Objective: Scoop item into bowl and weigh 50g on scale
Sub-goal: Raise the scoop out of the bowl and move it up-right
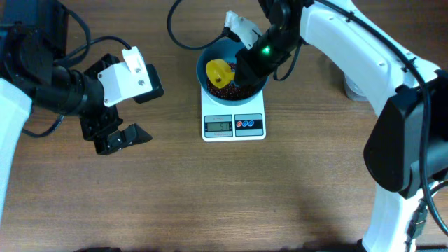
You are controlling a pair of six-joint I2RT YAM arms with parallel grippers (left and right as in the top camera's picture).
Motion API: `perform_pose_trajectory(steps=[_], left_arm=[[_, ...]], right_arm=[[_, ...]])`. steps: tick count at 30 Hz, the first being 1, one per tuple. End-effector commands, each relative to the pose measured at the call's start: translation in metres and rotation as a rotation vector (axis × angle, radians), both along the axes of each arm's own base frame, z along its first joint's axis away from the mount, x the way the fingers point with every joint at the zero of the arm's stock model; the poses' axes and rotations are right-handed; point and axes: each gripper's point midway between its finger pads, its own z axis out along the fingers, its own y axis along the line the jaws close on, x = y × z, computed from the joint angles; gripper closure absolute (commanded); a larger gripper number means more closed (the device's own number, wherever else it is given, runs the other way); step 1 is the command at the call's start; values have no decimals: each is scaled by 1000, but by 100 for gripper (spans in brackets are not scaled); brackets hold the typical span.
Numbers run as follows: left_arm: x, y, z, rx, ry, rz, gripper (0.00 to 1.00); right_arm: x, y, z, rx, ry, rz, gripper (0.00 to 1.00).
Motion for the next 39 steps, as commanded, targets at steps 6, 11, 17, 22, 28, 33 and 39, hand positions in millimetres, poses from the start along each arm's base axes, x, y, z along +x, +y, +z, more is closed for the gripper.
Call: perform_pose_trajectory(steps=[6, 11, 17, 22, 28, 33, 39], left_arm=[[-1, 1, 0, 0, -6, -8, 1], [-1, 1, 0, 0, -6, -8, 1], [-1, 1, 0, 0, -6, -8, 1], [-1, 1, 0, 0, -6, -8, 1], [-1, 1, 0, 0, -6, -8, 1], [-1, 1, 0, 0, -6, -8, 1], [-1, 1, 0, 0, -6, -8, 1]], right_arm=[[2, -6, 14, 88, 50, -35, 96], [3, -8, 23, 154, 78, -49, 96], [17, -22, 49, 198, 49, -91, 96], [27, -33, 81, 238, 15, -117, 96], [51, -89, 120, 252, -58, -243, 96], [60, -148, 122, 256, -40, -381, 96], [49, -244, 103, 115, 28, -607, 96]])
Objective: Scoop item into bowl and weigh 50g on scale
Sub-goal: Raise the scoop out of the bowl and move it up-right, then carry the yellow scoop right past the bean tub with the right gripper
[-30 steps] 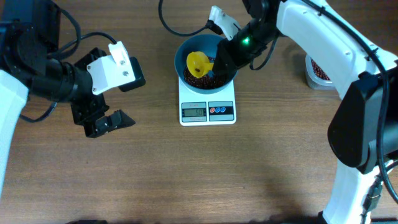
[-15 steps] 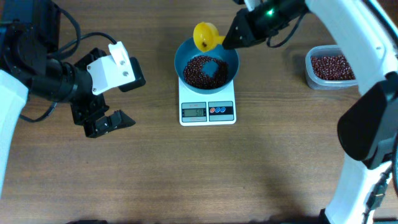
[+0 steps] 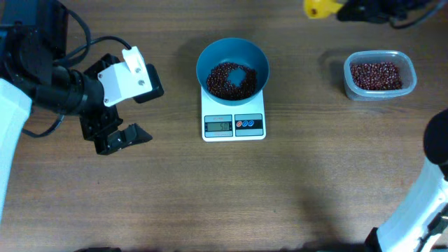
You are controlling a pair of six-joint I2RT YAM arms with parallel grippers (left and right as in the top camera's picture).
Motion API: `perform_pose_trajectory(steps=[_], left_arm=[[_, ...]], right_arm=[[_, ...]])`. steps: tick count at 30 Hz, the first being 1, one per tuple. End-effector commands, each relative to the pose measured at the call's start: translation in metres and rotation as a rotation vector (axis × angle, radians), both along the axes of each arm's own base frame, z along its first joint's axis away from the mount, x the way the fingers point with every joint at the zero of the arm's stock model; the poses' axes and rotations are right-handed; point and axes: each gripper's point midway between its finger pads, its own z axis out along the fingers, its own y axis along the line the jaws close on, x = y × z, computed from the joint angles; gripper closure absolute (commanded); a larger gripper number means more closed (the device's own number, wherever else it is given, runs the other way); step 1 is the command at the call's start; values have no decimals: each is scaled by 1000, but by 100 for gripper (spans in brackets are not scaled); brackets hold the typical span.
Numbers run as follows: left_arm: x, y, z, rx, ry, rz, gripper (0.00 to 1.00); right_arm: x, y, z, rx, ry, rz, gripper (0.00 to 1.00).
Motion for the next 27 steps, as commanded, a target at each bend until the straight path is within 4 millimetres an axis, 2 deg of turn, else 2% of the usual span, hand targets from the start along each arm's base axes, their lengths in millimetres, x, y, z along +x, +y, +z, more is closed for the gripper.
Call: perform_pose_trajectory(steps=[1, 2, 7, 8, 12, 18, 23, 27], left_arm=[[-1, 1, 0, 0, -6, -8, 1], [-1, 1, 0, 0, -6, -8, 1], [-1, 1, 0, 0, -6, -8, 1], [-1, 1, 0, 0, -6, -8, 1], [-1, 1, 0, 0, -6, -8, 1], [-1, 1, 0, 0, -6, -8, 1], [-1, 1, 0, 0, -6, -8, 1], [-1, 1, 0, 0, -6, -8, 1]], right_arm=[[-19, -45, -9, -111, 93, -92, 96], [-34, -63, -15, -140, 163, -133, 96], [-71, -120, -32, -344, 332, -232, 96], [-74, -133, -35, -404, 358, -277, 96], [-67, -153, -38, -549, 347, -339, 96], [-52, -150, -34, -784, 298, -290, 96], [-45, -133, -34, -792, 273, -253, 96], [-48, -134, -34, -806, 295, -294, 96]])
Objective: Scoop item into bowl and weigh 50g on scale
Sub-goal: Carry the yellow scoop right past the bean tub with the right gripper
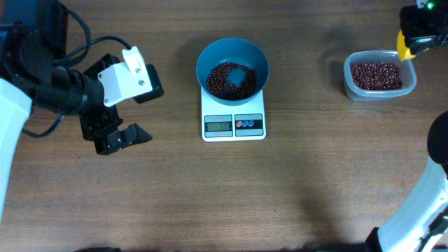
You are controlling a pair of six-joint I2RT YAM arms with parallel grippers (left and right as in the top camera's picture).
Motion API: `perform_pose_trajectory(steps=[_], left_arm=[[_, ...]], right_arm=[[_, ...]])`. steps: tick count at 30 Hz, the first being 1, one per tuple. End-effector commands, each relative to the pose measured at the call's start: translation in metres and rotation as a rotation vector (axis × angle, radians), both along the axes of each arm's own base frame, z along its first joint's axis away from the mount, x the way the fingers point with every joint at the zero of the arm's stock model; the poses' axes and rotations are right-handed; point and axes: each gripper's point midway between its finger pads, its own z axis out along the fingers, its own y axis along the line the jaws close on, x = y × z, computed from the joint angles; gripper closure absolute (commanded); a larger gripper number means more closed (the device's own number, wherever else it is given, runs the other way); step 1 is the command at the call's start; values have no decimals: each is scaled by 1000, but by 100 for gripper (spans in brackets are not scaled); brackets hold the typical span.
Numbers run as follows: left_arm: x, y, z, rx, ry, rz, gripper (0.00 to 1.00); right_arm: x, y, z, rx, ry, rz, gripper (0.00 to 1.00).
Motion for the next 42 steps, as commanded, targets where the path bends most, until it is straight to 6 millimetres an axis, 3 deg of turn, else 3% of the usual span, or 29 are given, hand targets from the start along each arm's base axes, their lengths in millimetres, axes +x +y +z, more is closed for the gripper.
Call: perform_pose_trajectory(steps=[1, 4, 7, 8, 10, 13, 16, 19, 24, 26, 27, 29, 32, 37, 38, 42], left_arm=[[-1, 1, 0, 0, -6, -8, 1], [-1, 1, 0, 0, -6, -8, 1], [-1, 1, 0, 0, -6, -8, 1], [-1, 1, 0, 0, -6, -8, 1], [-1, 1, 0, 0, -6, -8, 1], [-1, 1, 0, 0, -6, -8, 1], [-1, 1, 0, 0, -6, -8, 1], [-1, 1, 0, 0, -6, -8, 1], [-1, 1, 0, 0, -6, -8, 1], [-1, 1, 0, 0, -6, -8, 1], [-1, 1, 0, 0, -6, -8, 1], [-1, 1, 0, 0, -6, -8, 1], [-1, 1, 0, 0, -6, -8, 1], [-1, 1, 0, 0, -6, -8, 1], [-1, 1, 0, 0, -6, -8, 1], [-1, 1, 0, 0, -6, -8, 1]], right_arm=[[-2, -2, 7, -33, -8, -42, 96], [3, 3, 6, 4, -49, -140, 96], [26, 48, 15, 280, -155, -125, 96], [36, 73, 33, 429, -216, -94, 96], [44, 98, 68, 591, -303, -102, 96], [44, 110, 95, 647, -362, -90, 96], [21, 116, 119, 585, -392, -65, 96], [-28, 103, 132, 387, -353, -86, 96], [-101, 92, 217, 234, -632, -49, 96], [-140, 91, 239, 211, -726, -46, 96], [-151, 92, 241, 210, -739, -44, 96], [-183, 92, 219, 213, -697, -77, 96], [-203, 84, 161, 221, -621, -267, 96], [-197, 92, 54, 329, -671, -390, 96], [-194, 96, 25, 381, -678, -445, 96], [-170, 133, -38, 614, -680, -368, 96]])
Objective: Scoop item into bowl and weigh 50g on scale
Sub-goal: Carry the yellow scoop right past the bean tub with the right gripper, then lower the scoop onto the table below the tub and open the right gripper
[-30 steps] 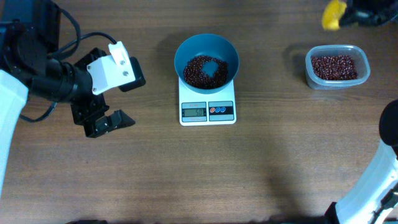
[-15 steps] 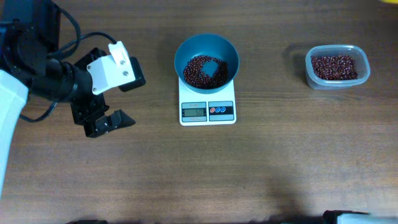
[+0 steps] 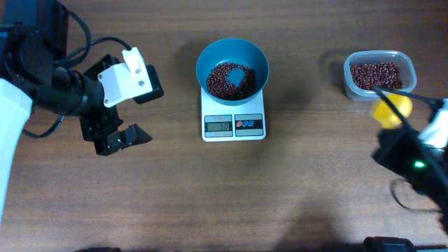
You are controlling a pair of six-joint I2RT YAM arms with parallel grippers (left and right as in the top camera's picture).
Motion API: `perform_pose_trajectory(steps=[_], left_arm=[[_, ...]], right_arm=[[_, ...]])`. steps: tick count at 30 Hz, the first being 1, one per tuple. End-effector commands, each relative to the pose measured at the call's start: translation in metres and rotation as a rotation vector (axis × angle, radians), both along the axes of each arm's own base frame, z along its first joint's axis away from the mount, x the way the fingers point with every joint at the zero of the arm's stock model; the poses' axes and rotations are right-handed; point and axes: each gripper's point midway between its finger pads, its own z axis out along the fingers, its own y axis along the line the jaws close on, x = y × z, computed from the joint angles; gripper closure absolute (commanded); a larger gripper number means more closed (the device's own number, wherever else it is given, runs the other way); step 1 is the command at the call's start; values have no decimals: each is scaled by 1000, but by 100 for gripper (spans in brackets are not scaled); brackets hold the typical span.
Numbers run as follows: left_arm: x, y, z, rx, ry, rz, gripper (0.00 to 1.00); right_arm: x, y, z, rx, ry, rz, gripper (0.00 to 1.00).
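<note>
A blue bowl [image 3: 210,56] holding red beans stands on the white scale [image 3: 234,126] at mid-table. At the right, a clear container [image 3: 380,75] holds more beans. Just in front of it is the yellow scoop [image 3: 390,110], slightly blurred, at the tip of my right gripper [image 3: 392,129], which looks shut on its handle; the arm's black body hides the fingers. My left gripper [image 3: 143,112] hangs open and empty over the table's left side, far from the scale.
A thin black cable [image 3: 413,94] crosses over the container's front right corner. The right arm's body [image 3: 413,161] covers the lower right of the table. The scale's display is too small to read.
My right gripper with the yellow scoop has moved from above the container's back right corner to the table in front of the container. Bowl, scale and left arm are unchanged.
First my right gripper held the scoop in the bowl on the scale. Then it was away at the back edge, right of the bowl, leaving beans in the bowl. After that it was by the container's back corner, and now in front of the container.
</note>
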Motion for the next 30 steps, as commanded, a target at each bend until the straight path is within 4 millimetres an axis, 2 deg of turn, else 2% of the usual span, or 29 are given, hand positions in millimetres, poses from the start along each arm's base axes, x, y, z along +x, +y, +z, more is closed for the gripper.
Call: perform_pose_trajectory(steps=[1, 4, 9, 12, 15, 17, 19, 20, 21, 24, 30], left_arm=[[0, 0, 1, -4, -10, -9, 1], [0, 0, 1, -4, -10, -9, 1], [0, 0, 1, -4, -10, -9, 1], [0, 0, 1, -4, -10, -9, 1], [0, 0, 1, -4, -10, -9, 1], [0, 0, 1, -4, -10, -9, 1], [0, 0, 1, -4, -10, -9, 1], [0, 0, 1, -4, -10, -9, 1], [0, 0, 1, -4, -10, -9, 1], [0, 0, 1, -4, -10, -9, 1], [0, 0, 1, -4, -10, -9, 1]], right_arm=[[5, 27, -47, 164, 20, 62, 96], [3, 26, -82, 195, 55, 24, 96], [-12, 14, -120, 195, 149, -93, 96], [-18, 5, -134, 189, 181, -171, 96], [-17, -3, -134, 172, 176, -217, 95], [-17, -6, -135, 158, 175, -229, 75], [-18, -14, -135, 125, 171, -259, 61], [-18, -16, -135, 114, 169, -270, 59], [-18, -19, -135, 100, 167, -283, 50], [-17, -22, -134, 115, 160, -320, 17], [-20, -34, -141, 56, 191, -369, 3]])
